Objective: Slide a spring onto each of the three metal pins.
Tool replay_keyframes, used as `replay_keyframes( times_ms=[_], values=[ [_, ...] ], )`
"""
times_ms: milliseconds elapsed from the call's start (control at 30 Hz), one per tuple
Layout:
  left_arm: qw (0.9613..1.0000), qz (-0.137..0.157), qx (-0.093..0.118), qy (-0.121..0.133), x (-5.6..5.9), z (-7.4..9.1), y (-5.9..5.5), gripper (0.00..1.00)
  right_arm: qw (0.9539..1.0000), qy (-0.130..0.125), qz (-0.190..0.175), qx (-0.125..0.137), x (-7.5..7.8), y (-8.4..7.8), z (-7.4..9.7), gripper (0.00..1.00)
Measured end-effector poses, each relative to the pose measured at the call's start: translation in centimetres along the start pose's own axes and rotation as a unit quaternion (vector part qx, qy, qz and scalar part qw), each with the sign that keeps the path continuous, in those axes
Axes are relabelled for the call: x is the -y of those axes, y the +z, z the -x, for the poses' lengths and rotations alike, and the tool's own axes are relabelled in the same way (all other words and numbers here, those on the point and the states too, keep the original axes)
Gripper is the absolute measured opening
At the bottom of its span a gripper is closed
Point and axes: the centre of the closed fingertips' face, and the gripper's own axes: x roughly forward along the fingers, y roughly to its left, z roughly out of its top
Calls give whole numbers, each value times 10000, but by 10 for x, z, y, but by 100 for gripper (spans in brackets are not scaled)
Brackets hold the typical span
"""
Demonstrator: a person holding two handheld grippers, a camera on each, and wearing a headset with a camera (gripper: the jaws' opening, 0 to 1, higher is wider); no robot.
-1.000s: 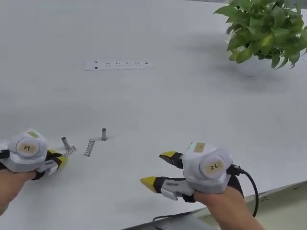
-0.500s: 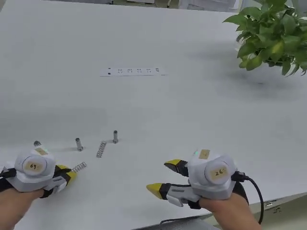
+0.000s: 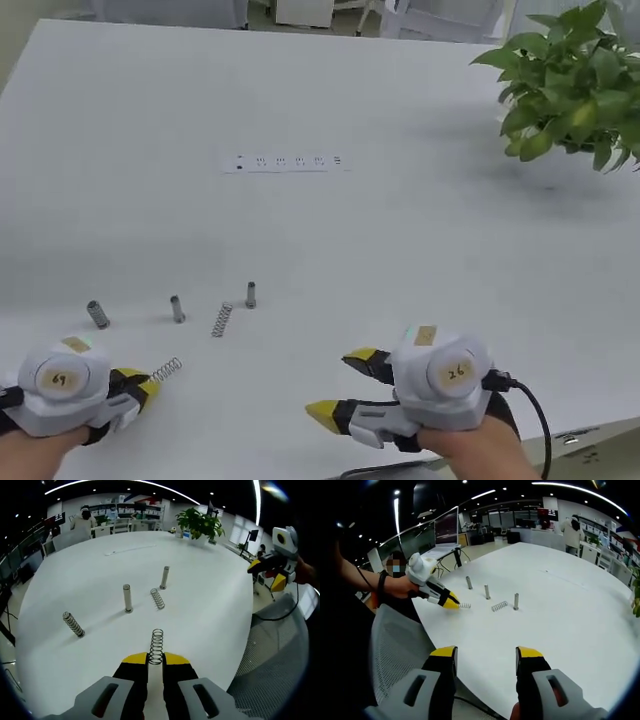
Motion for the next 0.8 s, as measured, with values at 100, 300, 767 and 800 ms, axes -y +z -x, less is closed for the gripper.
replay_keyframes(
  times_ms=[100,300,767,800],
  values=[
    [10000,24,78,26,-1,4,0,3,10000,38,33,-1,-3,1,0,45],
    [9998,-36,212,54,4,20,6,3,9999,110,57,30,-6,5,0,47],
    [9971,-246,709,163,13,73,39,3,9983,542,20,195,-26,32,-4,49],
    [9970,-286,704,175,13,75,40,3,9982,564,32,202,-27,33,-5,49]
  ],
)
